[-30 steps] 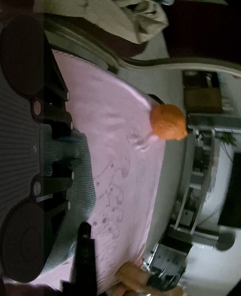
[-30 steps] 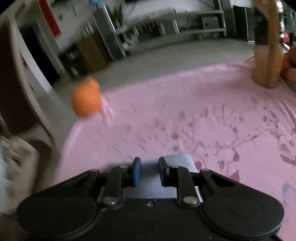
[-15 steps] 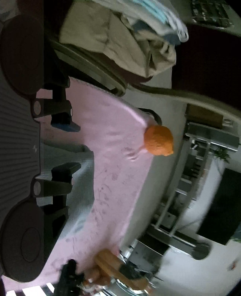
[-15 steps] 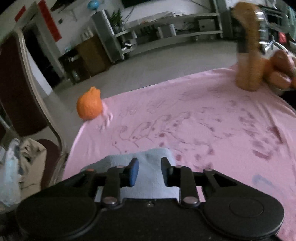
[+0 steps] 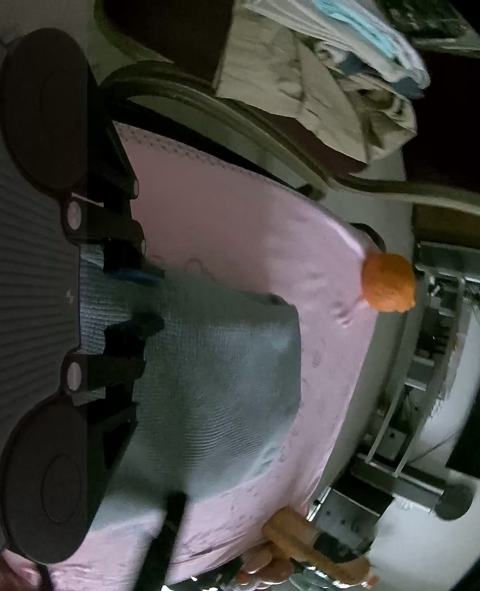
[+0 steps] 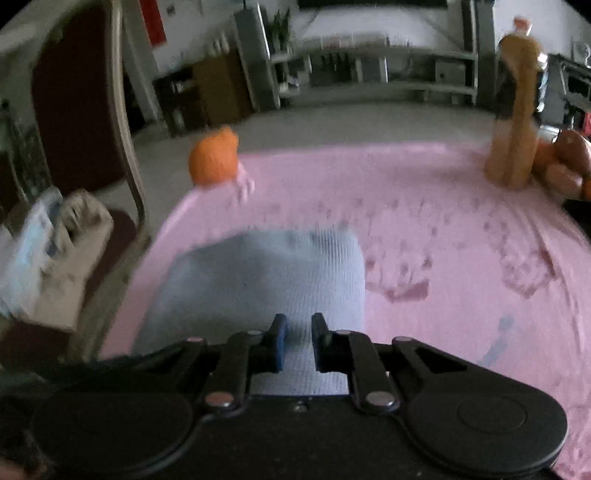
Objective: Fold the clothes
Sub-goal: 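Square the folded sweatshirt edges with both tools and release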
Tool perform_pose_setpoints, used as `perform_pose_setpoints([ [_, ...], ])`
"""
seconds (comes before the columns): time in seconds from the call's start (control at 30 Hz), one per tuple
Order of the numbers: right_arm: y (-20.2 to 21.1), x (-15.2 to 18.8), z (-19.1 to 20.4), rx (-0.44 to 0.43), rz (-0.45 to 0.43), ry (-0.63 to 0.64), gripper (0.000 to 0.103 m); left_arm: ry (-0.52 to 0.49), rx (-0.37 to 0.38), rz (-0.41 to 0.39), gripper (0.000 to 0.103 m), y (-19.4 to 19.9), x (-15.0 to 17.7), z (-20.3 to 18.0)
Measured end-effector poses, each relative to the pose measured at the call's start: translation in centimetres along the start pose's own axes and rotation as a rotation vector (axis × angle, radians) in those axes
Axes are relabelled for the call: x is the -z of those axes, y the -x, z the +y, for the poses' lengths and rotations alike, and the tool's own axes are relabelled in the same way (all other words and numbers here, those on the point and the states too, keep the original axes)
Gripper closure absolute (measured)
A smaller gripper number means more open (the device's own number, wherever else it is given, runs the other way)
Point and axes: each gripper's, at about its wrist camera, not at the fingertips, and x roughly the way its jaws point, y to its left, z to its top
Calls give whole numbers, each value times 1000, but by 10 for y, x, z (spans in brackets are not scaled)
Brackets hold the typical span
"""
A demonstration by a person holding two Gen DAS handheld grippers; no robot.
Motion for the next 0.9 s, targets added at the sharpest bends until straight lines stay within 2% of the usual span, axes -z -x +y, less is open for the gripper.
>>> perform_pose_setpoints([
  [0.1,-10,11,6,50,-9,79,89,-4,-1,-7,72,6,-2,1],
  [0.23,-9,-4,9,60,47,96,90,-6,16,-40,72,20,6,2],
  [0.37,18,0,-12,-16,15,-55,87,96,84,-95,77,69,18,24],
  [0.47,41,6,-35,-65,6,-169,84,69,75,-76,77,66,20,19],
  [0.63,45,28,-53,-127,73,-277,84,4,46,-29,77,57,22,5],
  [0.67,40,32,-51,-120,78,-260,84,-8,40,-20,77,56,23,3],
  [0.73,28,40,-43,-90,84,-196,84,-55,-19,6,65,44,24,-4],
  [0.8,13,49,-34,-35,82,-88,81,-86,-49,8,63,38,25,-9],
  [0.9,0,60,-25,17,70,16,80,-81,-50,7,62,40,26,-8],
])
